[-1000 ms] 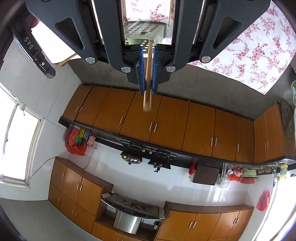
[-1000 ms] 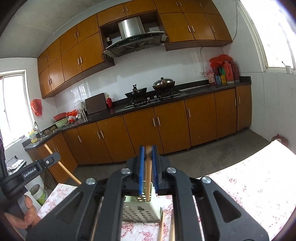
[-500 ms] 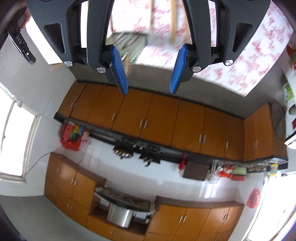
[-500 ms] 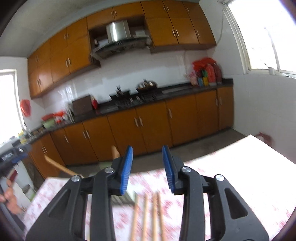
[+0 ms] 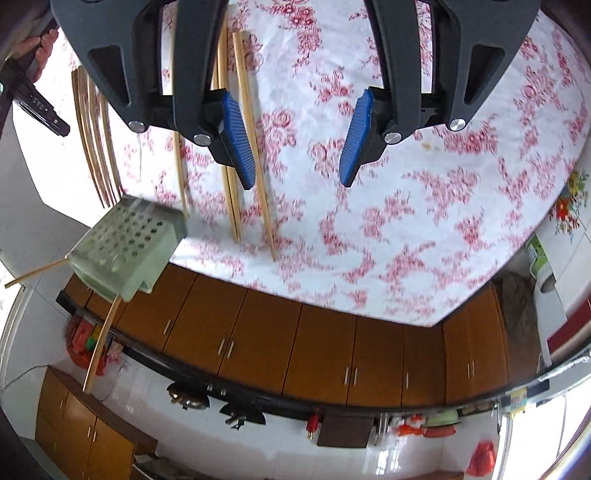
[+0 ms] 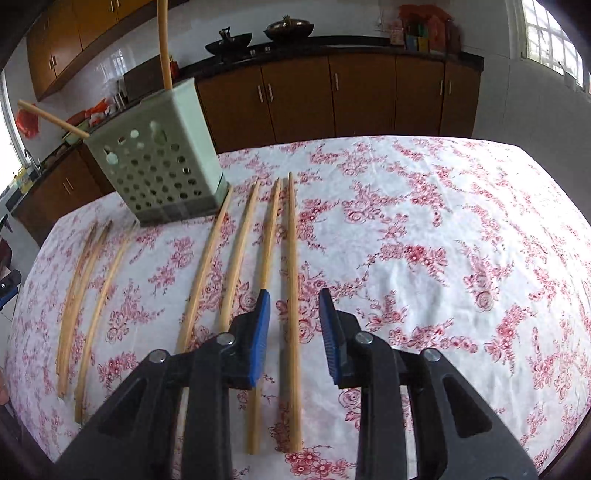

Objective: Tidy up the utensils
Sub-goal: 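Move both open tools back down to the chopsticks on the table, then close the left tool on a chopstick while the right tool grasps another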

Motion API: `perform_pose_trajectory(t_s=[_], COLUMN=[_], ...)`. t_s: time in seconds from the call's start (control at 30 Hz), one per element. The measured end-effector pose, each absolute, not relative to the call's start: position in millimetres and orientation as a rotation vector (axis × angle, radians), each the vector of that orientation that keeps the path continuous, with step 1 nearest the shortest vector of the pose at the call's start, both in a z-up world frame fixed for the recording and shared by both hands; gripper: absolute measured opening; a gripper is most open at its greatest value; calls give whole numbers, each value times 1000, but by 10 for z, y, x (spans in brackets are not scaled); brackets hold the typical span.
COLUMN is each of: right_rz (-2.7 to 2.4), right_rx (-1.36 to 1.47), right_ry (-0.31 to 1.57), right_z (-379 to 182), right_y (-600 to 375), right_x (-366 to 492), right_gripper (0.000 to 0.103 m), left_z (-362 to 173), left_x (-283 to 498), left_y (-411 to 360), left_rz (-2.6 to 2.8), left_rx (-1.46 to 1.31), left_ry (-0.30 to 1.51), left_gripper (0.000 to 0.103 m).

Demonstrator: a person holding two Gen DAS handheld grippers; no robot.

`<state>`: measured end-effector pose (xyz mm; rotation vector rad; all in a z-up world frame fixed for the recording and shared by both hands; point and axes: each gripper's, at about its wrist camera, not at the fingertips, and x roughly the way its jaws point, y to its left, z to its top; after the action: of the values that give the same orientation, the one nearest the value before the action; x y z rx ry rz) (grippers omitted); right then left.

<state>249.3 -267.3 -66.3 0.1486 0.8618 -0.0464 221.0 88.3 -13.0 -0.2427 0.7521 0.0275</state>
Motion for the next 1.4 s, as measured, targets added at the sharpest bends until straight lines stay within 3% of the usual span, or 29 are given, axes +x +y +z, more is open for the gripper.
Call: perform_pose_trajectory(t_s=[0.17,0.23,0.43,0.83,1.4], right_rz=[-75,-100,-225,-203,-201], right_rx=[94,69,185,134,103], right_ry=[895,897,898,892,872], right_z=[-833,-812,-788,-809,-816], right_y=[-2621,-2667,-3015,-2899,-2994], right_x=[2530,2535,2555,2531,2794], right_gripper=[24,9,8,8,9], left_z=[-268,-320,-461,-715,-728], left_x=[2194,2190,2269,2381,2464], left_y=[836,807,641,311,771], left_rz=[-5,-18,-69,-79,-19], left_rx=[-253,-246,-215,-77,-79], left_ry=[789,798,846,917,874], left_gripper=[47,47,36,10,8])
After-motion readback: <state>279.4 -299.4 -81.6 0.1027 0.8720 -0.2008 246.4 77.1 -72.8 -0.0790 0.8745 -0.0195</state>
